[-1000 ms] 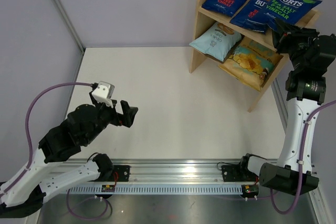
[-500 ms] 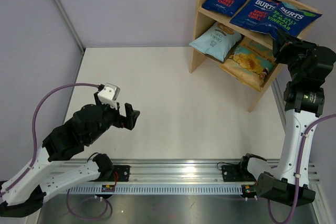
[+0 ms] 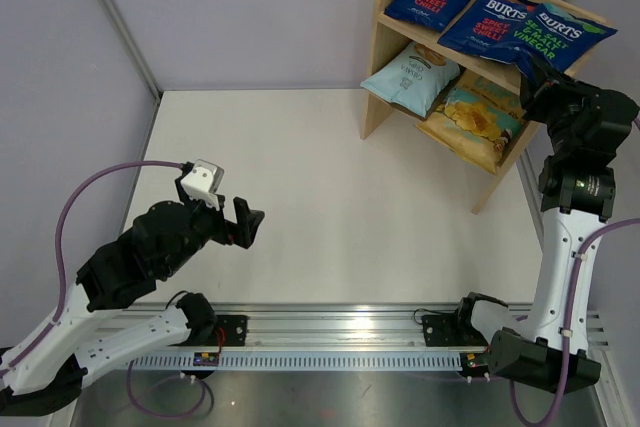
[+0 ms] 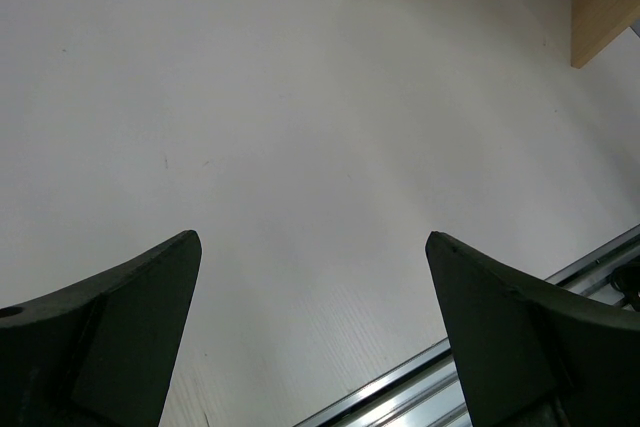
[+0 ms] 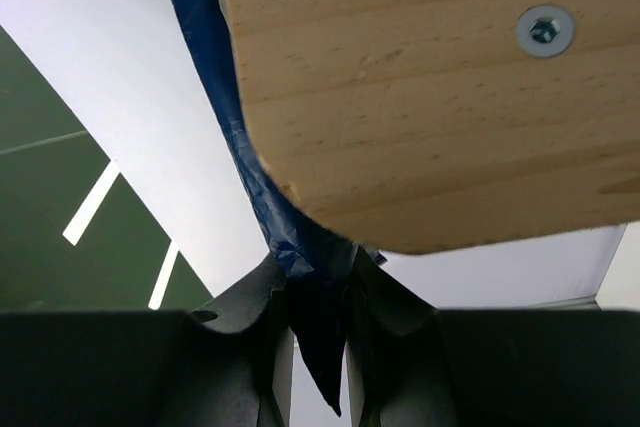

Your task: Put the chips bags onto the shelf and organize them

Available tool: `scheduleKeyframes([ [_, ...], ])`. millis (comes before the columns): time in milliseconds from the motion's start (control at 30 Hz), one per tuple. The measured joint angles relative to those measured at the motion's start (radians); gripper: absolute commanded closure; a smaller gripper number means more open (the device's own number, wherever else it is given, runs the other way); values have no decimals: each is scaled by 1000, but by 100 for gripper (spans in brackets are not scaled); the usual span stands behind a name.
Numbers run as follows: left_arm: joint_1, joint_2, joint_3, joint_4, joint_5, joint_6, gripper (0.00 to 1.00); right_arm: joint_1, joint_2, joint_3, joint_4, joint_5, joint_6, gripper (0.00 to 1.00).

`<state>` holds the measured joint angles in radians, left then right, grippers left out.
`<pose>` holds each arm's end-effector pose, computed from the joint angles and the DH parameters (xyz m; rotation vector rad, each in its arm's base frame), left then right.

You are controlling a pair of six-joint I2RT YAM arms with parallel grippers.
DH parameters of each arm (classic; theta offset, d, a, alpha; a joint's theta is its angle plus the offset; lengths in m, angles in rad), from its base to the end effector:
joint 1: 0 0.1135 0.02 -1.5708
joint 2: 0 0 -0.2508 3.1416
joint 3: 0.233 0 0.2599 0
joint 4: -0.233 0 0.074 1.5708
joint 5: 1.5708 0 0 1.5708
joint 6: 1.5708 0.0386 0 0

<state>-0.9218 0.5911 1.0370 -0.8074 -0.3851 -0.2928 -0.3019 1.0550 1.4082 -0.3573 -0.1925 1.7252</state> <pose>0.0821 -0.0842 0.3776 0.3467 1.8988 -0.4480 0.2167 -0.0598 0.4750 1.3684 1.0469 1.2409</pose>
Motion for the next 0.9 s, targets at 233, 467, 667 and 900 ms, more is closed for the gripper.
scheduleKeyframes([
  [233, 0, 0, 0, 0, 0, -1, 1, 0, -1, -84, 73, 5, 84, 81],
  [467, 0, 0, 0, 0, 0, -4, 1, 1, -2, -76, 76, 19, 109, 58],
  [667, 0, 0, 0, 0, 0, -4, 1, 0, -3, -39, 40, 17, 97, 61],
  [900, 0, 0, 0, 0, -1, -4, 1, 0, 31, 2, 8, -37, 58, 37],
])
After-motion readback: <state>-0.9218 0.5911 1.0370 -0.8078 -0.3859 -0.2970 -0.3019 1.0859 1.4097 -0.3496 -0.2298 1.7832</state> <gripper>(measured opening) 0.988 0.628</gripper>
